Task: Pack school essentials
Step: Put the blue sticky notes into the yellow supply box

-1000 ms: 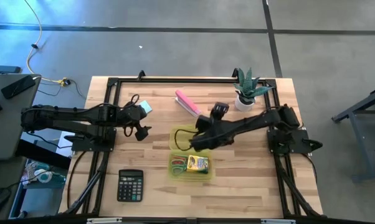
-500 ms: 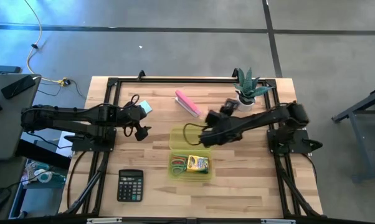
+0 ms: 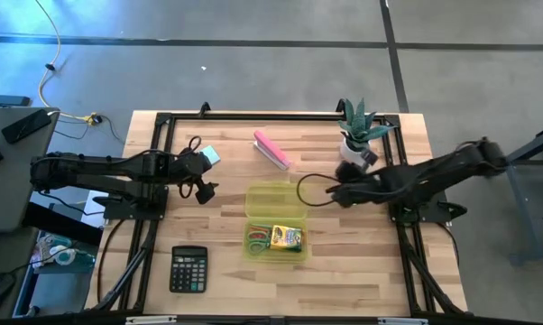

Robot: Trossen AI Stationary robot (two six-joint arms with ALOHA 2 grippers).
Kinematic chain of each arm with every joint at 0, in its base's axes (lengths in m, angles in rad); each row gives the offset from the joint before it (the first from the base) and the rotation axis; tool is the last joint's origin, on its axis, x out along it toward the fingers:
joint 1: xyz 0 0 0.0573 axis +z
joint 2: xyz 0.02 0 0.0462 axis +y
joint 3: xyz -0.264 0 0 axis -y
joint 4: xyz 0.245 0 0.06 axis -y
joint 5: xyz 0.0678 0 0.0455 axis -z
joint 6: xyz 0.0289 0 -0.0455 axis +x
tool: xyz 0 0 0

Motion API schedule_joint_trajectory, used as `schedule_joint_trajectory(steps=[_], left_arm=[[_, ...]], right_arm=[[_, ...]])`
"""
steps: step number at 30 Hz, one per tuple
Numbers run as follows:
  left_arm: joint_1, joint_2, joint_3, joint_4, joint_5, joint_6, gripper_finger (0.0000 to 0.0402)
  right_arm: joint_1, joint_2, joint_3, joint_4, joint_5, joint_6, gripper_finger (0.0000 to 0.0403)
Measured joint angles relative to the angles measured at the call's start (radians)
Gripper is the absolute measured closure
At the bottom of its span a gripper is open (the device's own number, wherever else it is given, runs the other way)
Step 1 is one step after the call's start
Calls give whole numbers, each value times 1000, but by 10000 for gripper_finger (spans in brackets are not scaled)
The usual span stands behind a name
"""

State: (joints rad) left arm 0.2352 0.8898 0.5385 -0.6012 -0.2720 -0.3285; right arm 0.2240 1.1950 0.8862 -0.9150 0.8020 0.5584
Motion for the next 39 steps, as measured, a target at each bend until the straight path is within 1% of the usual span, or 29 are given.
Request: schedule_joint_trajectory(steps=[10,15,19,24,29,39], left_arm=[[0,0,0,0,0,-1,30],[0,0,0,0,0,-1,30],[0,0,0,0,0,-1,30],[0,0,0,0,0,-1,30],[0,0,0,0,0,-1,30],[0,0,0,0,0,-1,30]], right_arm=[[15,-404,-325,384,-98,-132,402],[15,-565,-436,556,-127,-245,402],[15,-672,-498,651,-150,-331,403],[15,-771,-532,671,-191,-358,403],[14,-836,-577,690,-267,-386,403],[12,-959,-762,906,-391,-479,403]])
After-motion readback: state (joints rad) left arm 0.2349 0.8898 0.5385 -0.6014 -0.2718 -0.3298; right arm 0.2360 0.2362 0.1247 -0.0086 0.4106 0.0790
